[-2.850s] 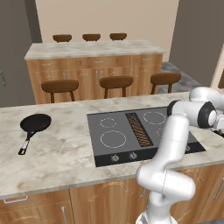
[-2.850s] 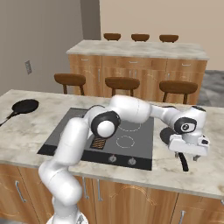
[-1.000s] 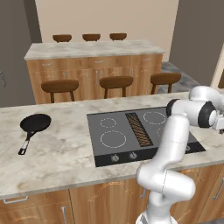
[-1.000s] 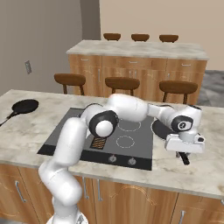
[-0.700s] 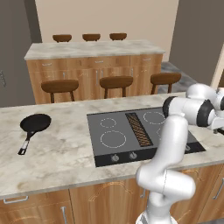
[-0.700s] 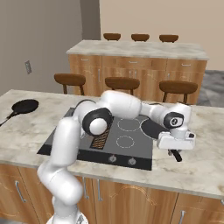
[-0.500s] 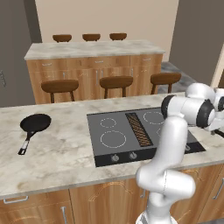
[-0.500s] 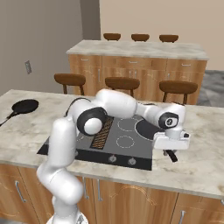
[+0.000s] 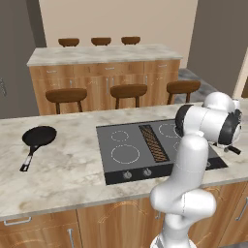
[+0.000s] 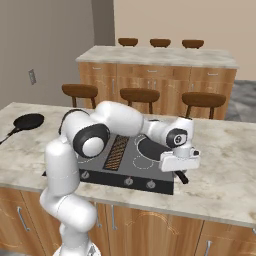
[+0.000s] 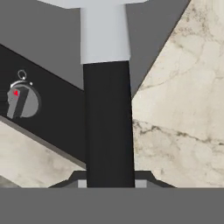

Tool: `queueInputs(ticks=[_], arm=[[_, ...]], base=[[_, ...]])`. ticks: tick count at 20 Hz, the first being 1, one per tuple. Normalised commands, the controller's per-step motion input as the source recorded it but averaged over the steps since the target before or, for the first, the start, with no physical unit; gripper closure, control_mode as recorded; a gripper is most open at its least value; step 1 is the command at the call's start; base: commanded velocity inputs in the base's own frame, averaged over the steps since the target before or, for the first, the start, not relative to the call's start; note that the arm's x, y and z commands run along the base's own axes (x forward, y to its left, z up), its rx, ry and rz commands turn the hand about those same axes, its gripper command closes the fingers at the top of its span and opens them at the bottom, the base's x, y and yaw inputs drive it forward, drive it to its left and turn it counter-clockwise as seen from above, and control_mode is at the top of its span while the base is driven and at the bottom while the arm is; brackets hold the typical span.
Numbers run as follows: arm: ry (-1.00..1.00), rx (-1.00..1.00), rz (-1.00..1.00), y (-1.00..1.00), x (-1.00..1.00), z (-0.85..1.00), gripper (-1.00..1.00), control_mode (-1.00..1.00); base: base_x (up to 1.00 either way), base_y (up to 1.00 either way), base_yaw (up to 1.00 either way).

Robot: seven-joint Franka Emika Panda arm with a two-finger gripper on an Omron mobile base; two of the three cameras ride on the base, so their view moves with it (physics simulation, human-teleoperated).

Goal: Place both pans onto different burners. Then place the lemon and the shrimp on different pans.

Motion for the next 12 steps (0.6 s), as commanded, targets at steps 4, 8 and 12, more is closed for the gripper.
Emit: queueInputs(ticks=[4,8,12], arm=[[0.11,0.0,0.08,0.23,0.03,-0.05,1.0,-1.0],[0.12,0.0,0.05,0.22,0.02,-0.22,1.0,-1.0],[0.07,0.0,0.01,0.14,0.12,-0.17,1.0,-1.0]], base=[[0.0,0.0,0.0],[0.0,0.0,0.0],[0.0,0.0,0.0]])
